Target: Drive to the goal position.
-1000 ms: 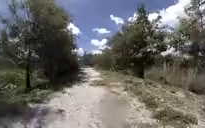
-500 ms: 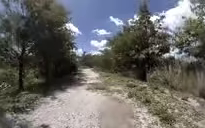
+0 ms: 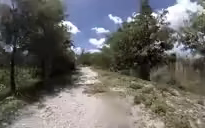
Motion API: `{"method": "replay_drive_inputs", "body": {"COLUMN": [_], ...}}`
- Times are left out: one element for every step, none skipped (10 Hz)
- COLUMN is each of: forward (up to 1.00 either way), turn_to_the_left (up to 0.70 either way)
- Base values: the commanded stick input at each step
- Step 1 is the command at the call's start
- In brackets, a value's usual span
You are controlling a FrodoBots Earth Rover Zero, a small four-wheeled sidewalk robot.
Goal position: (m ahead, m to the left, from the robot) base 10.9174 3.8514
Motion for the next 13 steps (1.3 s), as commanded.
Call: {"method": "replay_drive_inputs", "body": {"forward": [0.70,0.70,0.70,0.70,0.70,0.70,0.70,0.70,0.70,0.70,0.70,0.70,0.70], "turn_to_the_left": [0.00,0.00,0.00,0.00,0.00,0.00,0.00,0.00,0.00,0.00,0.00,0.00,0.00]}}
